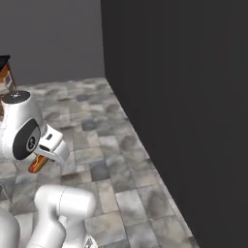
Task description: Place the cold items (kiwi and pear) from the fridge in one tupperware on the dining counter. Place the warm items (hot dog and kebab skewer) in the stove area in another tupperware.
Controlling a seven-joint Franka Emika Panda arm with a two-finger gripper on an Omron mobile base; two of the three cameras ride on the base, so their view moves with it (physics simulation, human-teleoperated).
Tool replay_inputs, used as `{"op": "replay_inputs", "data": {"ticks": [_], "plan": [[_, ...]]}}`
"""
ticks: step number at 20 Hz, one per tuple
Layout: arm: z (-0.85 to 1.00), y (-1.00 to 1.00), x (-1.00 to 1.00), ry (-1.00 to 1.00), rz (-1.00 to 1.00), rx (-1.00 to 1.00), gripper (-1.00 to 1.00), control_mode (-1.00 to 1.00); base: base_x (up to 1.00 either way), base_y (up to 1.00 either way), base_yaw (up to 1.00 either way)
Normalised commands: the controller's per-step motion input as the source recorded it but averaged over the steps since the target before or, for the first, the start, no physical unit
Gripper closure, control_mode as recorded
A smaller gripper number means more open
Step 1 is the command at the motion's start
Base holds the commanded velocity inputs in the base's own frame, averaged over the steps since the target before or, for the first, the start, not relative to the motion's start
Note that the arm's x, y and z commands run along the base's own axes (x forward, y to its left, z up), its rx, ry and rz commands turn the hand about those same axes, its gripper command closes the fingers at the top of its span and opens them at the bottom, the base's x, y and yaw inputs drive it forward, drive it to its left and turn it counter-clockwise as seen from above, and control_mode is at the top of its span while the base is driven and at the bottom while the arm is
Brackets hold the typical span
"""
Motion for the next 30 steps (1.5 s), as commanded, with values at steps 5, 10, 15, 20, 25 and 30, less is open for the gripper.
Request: {"op": "replay_inputs", "data": {"ticks": [5, 10, 15, 20, 25, 30], "plan": [[0.0, 0.0, 0.0, 0.0, 0.0, 0.0, 1.0, 1.0, 1.0, -0.15, 0.51], [0.0, 0.0, 0.0, 0.0, 0.0, 0.0, 1.0, 1.0, 1.0, -0.12, 0.53], [0.0, 0.0, 0.0, 0.0, 0.0, 0.0, 1.0, 1.0, 1.0, -0.05, 0.6], [0.0, 0.0, 0.0, 0.0, 0.0, 0.0, 1.0, 1.0, 0.81, 0.0, 0.68], [0.0, 0.0, 0.0, 0.0, 0.0, 0.0, 1.0, 1.0, 0.48, 0.03, 0.75], [0.0, 0.0, 0.0, 0.0, 0.0, 0.0, 1.0, 1.0, 0.39, 0.01, 0.74]]}}
